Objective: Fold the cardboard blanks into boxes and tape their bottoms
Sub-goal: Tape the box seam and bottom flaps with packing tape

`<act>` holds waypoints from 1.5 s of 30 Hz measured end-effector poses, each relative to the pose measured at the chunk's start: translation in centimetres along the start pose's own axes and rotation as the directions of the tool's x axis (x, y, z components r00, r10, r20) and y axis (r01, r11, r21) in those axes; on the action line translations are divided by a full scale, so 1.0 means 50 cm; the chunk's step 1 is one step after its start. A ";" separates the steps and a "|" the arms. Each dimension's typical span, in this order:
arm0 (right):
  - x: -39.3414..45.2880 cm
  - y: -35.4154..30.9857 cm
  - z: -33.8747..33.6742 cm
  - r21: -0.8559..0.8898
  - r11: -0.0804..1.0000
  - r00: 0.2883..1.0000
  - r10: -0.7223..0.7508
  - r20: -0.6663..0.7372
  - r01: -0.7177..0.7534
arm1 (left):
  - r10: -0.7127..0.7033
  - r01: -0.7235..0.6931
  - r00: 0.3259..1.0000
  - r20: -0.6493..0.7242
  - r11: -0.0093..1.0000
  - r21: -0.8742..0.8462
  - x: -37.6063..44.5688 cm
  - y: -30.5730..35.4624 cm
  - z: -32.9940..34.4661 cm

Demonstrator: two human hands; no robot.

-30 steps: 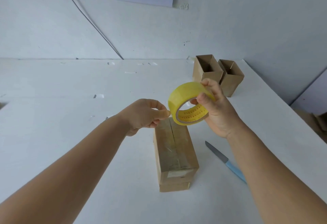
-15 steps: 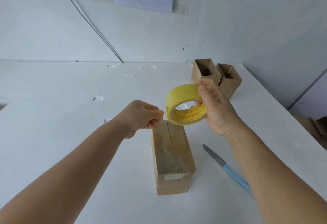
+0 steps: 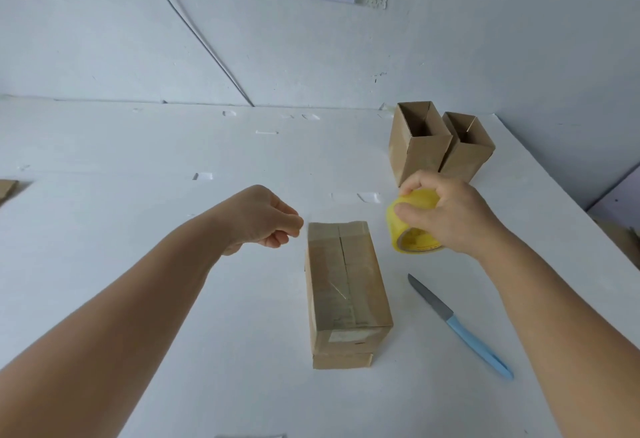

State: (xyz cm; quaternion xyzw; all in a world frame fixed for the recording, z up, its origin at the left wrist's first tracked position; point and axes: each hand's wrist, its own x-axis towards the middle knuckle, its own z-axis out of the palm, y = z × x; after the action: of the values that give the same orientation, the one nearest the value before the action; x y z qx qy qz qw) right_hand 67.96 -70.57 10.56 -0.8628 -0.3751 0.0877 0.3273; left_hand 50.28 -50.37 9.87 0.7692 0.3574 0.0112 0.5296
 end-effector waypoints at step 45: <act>-0.010 0.038 0.116 -0.031 0.991 0.985 0.130 0.118 -0.127 | -0.139 0.139 0.990 0.009 0.990 0.000 0.064 -0.117 0.058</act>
State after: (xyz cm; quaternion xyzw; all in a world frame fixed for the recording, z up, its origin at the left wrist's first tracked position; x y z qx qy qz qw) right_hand 66.42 -69.02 4.84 -0.8821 -0.3385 0.1558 0.2880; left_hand 50.65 -49.86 2.61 0.7423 0.4076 -0.0288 0.5310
